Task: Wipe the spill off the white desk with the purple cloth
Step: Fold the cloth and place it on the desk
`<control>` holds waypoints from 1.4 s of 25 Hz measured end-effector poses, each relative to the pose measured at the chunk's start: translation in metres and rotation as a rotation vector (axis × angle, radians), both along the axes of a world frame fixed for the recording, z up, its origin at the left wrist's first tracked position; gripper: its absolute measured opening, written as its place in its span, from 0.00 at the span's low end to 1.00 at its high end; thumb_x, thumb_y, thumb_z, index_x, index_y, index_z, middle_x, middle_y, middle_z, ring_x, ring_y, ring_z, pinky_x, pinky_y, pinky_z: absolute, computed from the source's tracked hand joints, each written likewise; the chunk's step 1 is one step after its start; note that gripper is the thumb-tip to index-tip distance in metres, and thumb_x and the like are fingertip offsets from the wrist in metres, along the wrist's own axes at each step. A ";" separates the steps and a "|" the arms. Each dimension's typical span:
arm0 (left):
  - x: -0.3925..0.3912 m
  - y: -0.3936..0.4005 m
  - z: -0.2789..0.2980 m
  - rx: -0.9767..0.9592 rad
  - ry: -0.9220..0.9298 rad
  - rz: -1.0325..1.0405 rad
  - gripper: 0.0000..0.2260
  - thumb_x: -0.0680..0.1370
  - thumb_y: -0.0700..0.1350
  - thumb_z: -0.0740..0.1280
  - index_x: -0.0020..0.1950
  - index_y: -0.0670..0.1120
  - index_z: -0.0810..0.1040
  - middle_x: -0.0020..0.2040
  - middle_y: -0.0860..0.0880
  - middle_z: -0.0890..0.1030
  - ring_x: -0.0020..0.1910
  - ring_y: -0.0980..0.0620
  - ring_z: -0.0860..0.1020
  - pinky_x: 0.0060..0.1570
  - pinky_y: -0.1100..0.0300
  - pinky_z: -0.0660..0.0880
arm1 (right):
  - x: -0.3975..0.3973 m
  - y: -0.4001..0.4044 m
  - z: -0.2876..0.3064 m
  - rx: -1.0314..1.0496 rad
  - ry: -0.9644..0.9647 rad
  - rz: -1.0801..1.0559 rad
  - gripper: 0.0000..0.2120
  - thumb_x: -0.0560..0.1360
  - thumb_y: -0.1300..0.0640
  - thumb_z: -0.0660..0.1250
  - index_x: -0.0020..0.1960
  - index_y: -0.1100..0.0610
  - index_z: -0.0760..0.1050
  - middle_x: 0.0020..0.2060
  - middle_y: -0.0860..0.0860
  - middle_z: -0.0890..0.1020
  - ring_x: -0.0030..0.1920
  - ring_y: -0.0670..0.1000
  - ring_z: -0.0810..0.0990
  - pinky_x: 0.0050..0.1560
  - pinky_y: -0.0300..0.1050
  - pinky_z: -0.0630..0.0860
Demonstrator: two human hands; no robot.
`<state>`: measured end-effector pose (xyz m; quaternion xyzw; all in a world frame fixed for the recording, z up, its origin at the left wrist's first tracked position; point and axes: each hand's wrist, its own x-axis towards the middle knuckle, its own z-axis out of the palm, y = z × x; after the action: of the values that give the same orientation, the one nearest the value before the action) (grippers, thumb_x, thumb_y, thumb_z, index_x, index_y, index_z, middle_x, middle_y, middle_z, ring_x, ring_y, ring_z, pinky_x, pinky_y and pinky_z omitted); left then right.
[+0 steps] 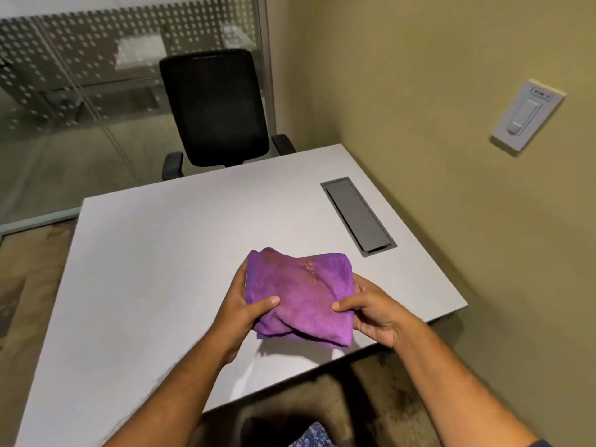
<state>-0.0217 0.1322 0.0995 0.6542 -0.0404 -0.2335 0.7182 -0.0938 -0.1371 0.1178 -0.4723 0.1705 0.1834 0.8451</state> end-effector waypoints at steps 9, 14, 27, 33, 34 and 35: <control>0.069 0.004 0.018 -0.107 -0.098 -0.118 0.50 0.69 0.34 0.79 0.82 0.65 0.62 0.74 0.53 0.80 0.68 0.49 0.83 0.58 0.55 0.84 | 0.038 0.005 0.019 -0.032 -0.128 -0.144 0.17 0.78 0.67 0.70 0.66 0.60 0.83 0.65 0.63 0.84 0.60 0.58 0.87 0.62 0.54 0.85; 0.088 -0.013 0.014 -0.175 0.212 0.018 0.21 0.83 0.38 0.67 0.69 0.61 0.82 0.63 0.47 0.88 0.58 0.46 0.88 0.49 0.52 0.86 | 0.054 -0.011 0.038 -0.320 -0.202 -0.073 0.17 0.77 0.73 0.65 0.39 0.57 0.85 0.66 0.55 0.85 0.67 0.59 0.83 0.62 0.58 0.80; 0.093 -0.108 -0.013 -0.035 0.240 0.062 0.30 0.68 0.38 0.79 0.70 0.45 0.79 0.66 0.38 0.85 0.63 0.38 0.85 0.60 0.46 0.84 | 0.108 -0.116 0.002 -0.245 -0.068 0.023 0.20 0.74 0.54 0.75 0.65 0.55 0.82 0.63 0.55 0.87 0.57 0.54 0.86 0.54 0.50 0.84; 0.116 -0.180 -0.008 0.130 0.078 0.115 0.36 0.65 0.41 0.83 0.70 0.56 0.77 0.65 0.49 0.84 0.63 0.43 0.85 0.56 0.47 0.85 | 0.128 -0.164 -0.022 -0.554 -0.150 0.401 0.25 0.68 0.65 0.81 0.62 0.50 0.82 0.55 0.54 0.90 0.56 0.57 0.89 0.62 0.61 0.85; 0.118 -0.193 -0.005 0.176 0.054 0.191 0.37 0.67 0.43 0.84 0.72 0.57 0.75 0.68 0.51 0.82 0.64 0.46 0.84 0.58 0.48 0.84 | 0.129 -0.168 -0.023 -0.556 -0.177 0.386 0.27 0.68 0.65 0.81 0.63 0.48 0.81 0.55 0.53 0.90 0.56 0.56 0.89 0.61 0.62 0.85; 0.117 -0.205 -0.002 0.261 -0.011 0.296 0.36 0.70 0.47 0.83 0.75 0.59 0.72 0.71 0.54 0.78 0.67 0.50 0.81 0.61 0.50 0.82 | 0.130 -0.172 -0.024 -0.562 -0.199 0.365 0.31 0.67 0.65 0.80 0.65 0.44 0.79 0.55 0.52 0.89 0.55 0.56 0.89 0.59 0.62 0.86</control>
<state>0.0952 -0.0729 0.0973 0.7418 0.0827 -0.1251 0.6537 0.0358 -0.3090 0.0933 -0.7247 0.0437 0.2303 0.6480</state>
